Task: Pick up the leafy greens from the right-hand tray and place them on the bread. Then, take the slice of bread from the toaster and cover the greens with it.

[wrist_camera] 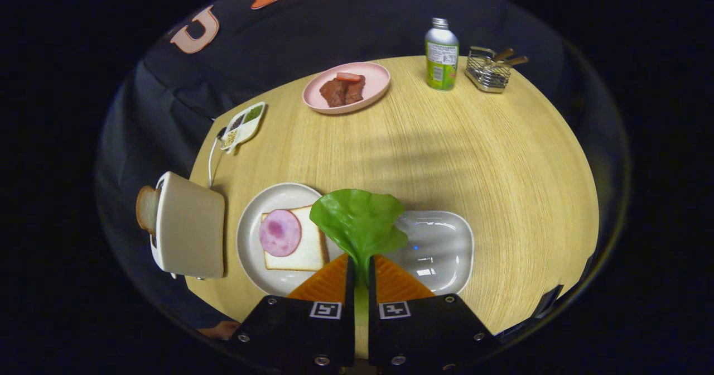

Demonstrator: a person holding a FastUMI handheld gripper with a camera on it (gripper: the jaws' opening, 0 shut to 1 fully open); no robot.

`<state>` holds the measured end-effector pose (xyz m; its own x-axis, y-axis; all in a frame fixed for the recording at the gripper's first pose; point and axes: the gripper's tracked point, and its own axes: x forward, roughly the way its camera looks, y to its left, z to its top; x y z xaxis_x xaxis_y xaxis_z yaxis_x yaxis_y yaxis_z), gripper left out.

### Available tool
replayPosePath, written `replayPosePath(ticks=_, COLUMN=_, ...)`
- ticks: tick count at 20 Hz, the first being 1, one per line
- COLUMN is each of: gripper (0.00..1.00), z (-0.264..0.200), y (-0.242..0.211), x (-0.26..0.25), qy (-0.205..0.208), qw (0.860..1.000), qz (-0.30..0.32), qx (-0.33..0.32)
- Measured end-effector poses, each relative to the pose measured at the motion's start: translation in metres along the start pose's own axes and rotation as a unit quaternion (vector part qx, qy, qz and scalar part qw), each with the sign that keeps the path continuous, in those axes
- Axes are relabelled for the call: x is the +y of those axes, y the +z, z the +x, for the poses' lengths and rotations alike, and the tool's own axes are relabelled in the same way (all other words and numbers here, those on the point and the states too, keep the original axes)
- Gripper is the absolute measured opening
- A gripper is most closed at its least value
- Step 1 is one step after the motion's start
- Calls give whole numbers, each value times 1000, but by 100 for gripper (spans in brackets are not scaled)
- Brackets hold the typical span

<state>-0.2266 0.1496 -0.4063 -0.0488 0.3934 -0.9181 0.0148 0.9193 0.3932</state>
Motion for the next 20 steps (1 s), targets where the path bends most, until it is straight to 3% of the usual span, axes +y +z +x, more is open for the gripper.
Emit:
replayPosePath(ticks=7, gripper=10, z=21, y=5, x=51, qy=21, qw=999, qz=-40, qx=13)
replayPosePath(ticks=15, gripper=11, z=62, y=3, x=72, qy=8, qw=998, qz=-56, qx=40)
replayPosePath(ticks=20, gripper=21, z=73, y=0, x=81, qy=6, qw=996, qz=-71, qx=46)
